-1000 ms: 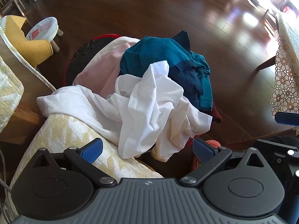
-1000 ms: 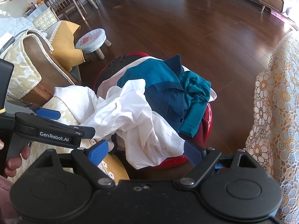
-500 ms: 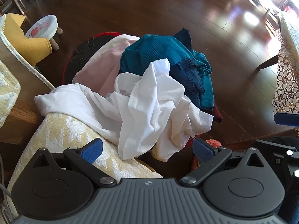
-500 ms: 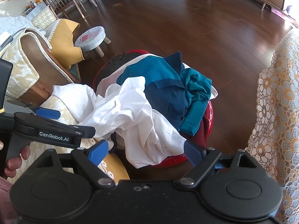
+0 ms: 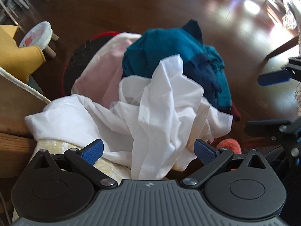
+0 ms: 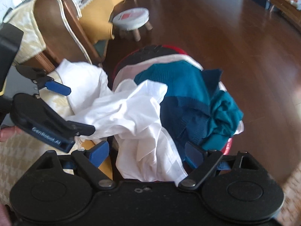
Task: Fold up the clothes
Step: 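Grasp the white T-shirt in the basket with the right gripper while the left gripper reaches in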
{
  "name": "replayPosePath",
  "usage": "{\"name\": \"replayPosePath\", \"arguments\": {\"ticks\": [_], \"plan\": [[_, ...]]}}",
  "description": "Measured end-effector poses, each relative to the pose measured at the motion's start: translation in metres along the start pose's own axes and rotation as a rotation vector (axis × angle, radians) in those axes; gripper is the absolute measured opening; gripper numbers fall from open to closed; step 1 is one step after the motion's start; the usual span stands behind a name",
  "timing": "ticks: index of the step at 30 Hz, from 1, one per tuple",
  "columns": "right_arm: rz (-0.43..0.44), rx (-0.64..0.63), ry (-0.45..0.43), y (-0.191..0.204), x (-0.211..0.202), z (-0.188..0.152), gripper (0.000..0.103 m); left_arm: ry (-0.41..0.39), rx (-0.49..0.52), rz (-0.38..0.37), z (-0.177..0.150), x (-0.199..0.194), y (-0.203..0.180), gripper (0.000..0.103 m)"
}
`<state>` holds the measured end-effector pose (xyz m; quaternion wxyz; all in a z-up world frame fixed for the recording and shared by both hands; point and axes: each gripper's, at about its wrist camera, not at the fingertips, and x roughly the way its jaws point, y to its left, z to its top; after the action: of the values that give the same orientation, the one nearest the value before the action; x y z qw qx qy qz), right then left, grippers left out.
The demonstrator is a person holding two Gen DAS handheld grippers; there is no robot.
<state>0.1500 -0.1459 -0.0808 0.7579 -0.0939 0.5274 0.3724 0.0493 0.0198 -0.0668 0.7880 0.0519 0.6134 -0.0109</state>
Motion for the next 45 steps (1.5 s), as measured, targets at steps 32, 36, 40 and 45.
{"name": "replayPosePath", "arguments": {"ticks": [32,36,40,45], "plan": [[0.023,-0.085,0.076,0.003,0.102,0.042,0.103,-0.202,-0.015,-0.078,0.091,0.01,0.047,0.006],[0.01,-0.05,0.002,-0.004,0.075,0.044,0.103,-0.196,0.013,-0.084,0.087,0.014,0.05,0.007],[-0.058,0.003,-0.098,-0.018,0.044,0.056,0.103,-0.188,0.033,-0.089,0.08,0.016,0.053,0.01],[-0.175,0.053,-0.207,-0.049,0.009,0.08,0.094,-0.239,0.038,-0.094,0.075,0.002,0.056,0.019]]}}
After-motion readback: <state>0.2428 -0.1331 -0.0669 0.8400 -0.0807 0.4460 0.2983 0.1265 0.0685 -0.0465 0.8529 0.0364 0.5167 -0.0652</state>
